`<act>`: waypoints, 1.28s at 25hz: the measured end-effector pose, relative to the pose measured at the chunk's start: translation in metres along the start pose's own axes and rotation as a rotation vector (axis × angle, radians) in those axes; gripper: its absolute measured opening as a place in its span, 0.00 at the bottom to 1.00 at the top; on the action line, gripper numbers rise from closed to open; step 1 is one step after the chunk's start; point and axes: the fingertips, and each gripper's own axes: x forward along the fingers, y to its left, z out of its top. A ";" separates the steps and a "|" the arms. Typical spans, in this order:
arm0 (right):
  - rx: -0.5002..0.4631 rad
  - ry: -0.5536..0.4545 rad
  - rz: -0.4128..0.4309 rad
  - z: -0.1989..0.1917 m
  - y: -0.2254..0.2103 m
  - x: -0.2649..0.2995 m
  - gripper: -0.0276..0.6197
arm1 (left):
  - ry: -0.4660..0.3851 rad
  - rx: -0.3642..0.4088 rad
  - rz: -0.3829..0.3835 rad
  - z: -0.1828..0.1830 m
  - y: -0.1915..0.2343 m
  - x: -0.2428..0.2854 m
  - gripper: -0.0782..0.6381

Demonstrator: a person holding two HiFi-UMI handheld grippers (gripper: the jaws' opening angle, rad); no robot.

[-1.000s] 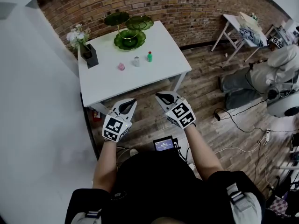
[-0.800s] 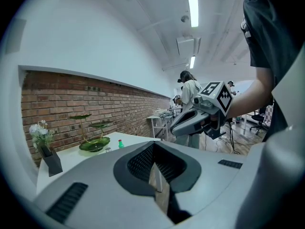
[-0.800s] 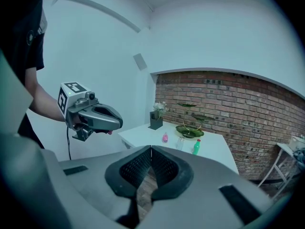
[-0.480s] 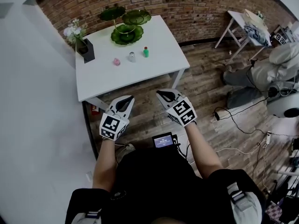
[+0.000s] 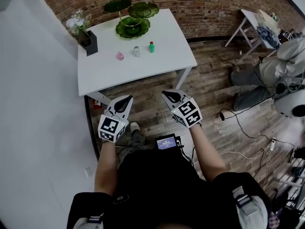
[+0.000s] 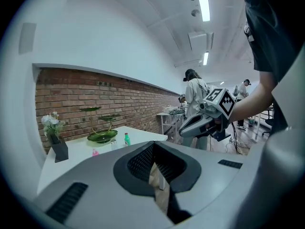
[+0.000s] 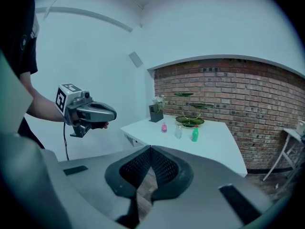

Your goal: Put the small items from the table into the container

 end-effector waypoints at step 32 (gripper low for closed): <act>0.075 0.117 -0.132 0.050 -0.044 0.133 0.07 | -0.014 -0.026 -0.230 -0.017 0.146 0.061 0.12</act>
